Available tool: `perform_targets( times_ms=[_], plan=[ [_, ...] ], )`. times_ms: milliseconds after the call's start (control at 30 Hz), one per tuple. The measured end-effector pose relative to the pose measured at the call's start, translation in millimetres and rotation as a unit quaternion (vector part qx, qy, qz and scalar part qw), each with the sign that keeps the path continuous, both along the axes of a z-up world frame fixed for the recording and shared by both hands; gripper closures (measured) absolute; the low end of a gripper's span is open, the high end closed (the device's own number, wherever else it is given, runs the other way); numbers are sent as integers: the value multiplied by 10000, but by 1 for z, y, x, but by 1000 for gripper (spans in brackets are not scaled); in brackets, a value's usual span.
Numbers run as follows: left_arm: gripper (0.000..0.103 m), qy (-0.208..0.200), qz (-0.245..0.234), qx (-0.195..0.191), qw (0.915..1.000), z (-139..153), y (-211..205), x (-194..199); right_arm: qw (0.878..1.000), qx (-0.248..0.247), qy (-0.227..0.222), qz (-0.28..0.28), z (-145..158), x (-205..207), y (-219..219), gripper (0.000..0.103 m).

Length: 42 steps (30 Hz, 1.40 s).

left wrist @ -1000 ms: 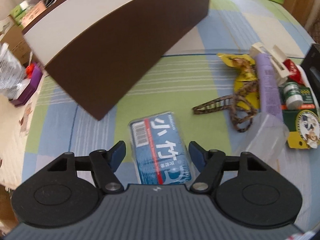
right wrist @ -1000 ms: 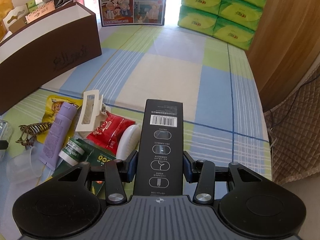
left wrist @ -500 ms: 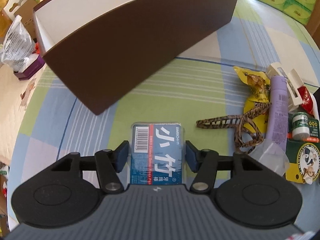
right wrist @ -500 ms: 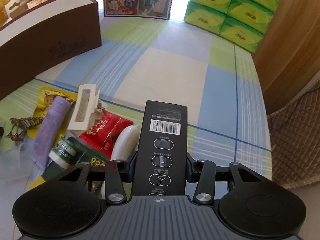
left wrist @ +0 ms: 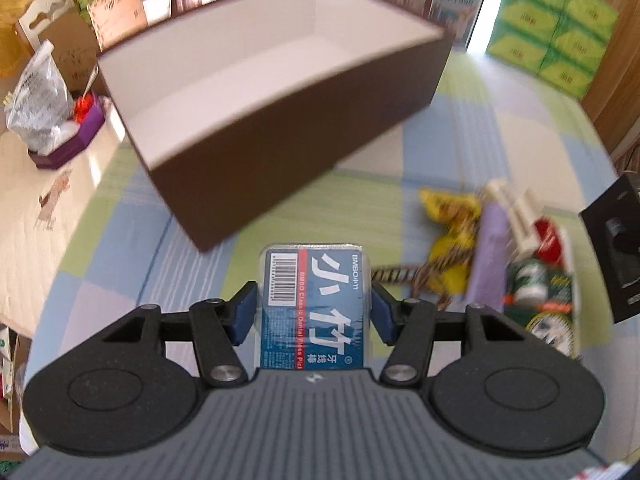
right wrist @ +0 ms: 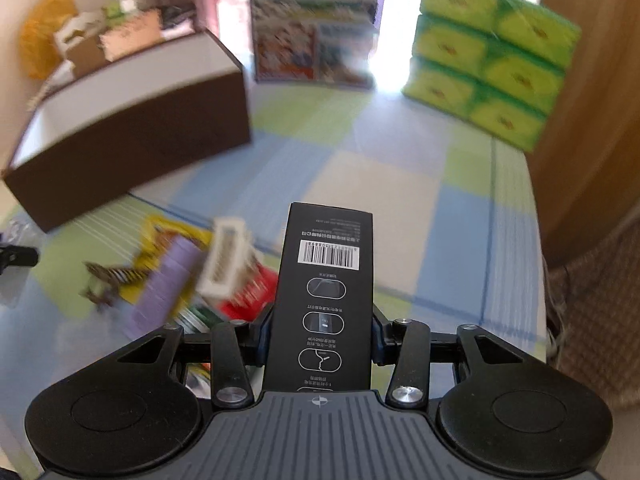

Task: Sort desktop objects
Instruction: 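Carry both boxes into the brown box and open the left tool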

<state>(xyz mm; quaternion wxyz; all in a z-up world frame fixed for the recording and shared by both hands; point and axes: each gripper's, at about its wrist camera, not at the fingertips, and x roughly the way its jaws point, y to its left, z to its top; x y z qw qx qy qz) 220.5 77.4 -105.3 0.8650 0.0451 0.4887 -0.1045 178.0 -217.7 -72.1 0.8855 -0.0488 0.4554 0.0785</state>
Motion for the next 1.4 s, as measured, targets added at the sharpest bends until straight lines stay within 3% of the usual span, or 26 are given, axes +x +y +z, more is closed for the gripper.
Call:
perform_targets(
  times_ms=[367,700,1000,1300,1400],
  plan=[
    [49,-687,78,-374,9969,71,-8,48,9870,496,-701,1362,69,69,70,61],
    [49,-898,827,-303,9921,91,19,130,9664,475,-1409,2098,94,160,145,61],
    [49,-412,1755,-176,9835,52,65,187,9571,-54,-1337,2572,49,234,192,61],
    [49,85,2118,165,9771,3,79,224,9560,-761,-691,2750,-26,277,210,61],
    [49,-21,2036,461,9780,1,76,235,9578,-849,-569,2685,-38,286,208,61]
  ],
)
